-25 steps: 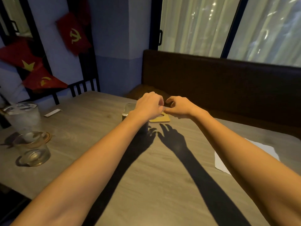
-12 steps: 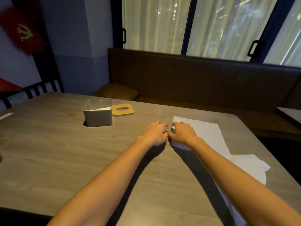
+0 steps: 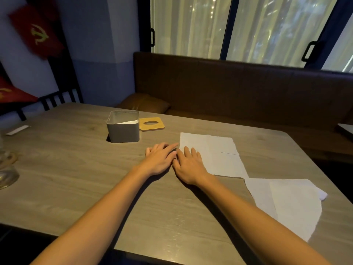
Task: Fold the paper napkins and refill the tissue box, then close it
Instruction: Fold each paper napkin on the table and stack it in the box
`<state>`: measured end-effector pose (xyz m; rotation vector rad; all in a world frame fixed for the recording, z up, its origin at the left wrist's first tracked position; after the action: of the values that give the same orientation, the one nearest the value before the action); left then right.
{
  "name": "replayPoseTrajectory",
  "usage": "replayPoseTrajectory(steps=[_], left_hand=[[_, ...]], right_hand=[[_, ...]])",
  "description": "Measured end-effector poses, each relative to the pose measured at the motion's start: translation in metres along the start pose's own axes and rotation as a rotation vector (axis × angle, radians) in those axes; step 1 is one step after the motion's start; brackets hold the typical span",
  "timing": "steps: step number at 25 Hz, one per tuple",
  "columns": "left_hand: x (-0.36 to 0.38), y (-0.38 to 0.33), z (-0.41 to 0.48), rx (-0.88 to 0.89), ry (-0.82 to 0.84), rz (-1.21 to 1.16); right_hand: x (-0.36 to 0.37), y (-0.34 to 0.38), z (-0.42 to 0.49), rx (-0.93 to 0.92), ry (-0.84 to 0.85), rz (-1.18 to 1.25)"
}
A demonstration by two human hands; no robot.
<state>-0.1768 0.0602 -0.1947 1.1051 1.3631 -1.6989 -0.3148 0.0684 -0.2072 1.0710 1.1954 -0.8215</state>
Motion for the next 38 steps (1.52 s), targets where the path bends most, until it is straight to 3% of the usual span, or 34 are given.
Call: replayPoseTrajectory(steps=[6,9,12,14,18,22,31,34,38], left_hand=[[-0.022,0.048,-0.024,-0.084,0.024,-0.001],[-0.033,0.065,-0.033,-0.136,0.023,-0.01],[-0.047,0.068,-0.041,-0.153,-0.056,-0.026],[-0.051,0.056,-0.04,-0.121,-0.102,0.028],[-0.028,0.024,-0.026,-0.091,-0.024,0.154],[0.002,0.016,-0.011,-0.076,0.087,0.221],[-0.02,0.054,-0.023,-0.148,0.184,0.307],[-0.029,0.039,-0.009,-0.054,0.054,0.208],[-0.01,0.021,0.014,-0.012,0.067,0.169]], right_hand=[[0.018,0.079,-0.006,-0.122,0.054,0.039],[0.015,0.108,-0.008,-0.234,0.088,0.181],[-0.009,0.112,-0.01,-0.315,0.005,0.48],[-0.026,0.091,-0.004,-0.238,-0.114,0.567],[-0.033,0.035,0.02,-0.1,-0.2,0.251],[-0.014,0.005,0.027,-0.127,0.021,0.035],[-0.015,-0.049,0.019,-0.029,0.053,-0.038],[-0.025,-0.024,0.023,-0.103,-0.029,0.014],[-0.008,0.014,0.04,-0.187,0.068,0.006]])
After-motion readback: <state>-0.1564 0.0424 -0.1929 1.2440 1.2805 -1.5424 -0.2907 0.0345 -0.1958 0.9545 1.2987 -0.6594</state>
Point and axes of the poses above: each hand's wrist, its own z-axis towards the middle knuckle, its own x-axis out of the palm, y = z × x, the point moved 3 cm from there along z, towards the middle knuckle, and after that the axes turned 2 degrees about -x, right-handed, at the moved point
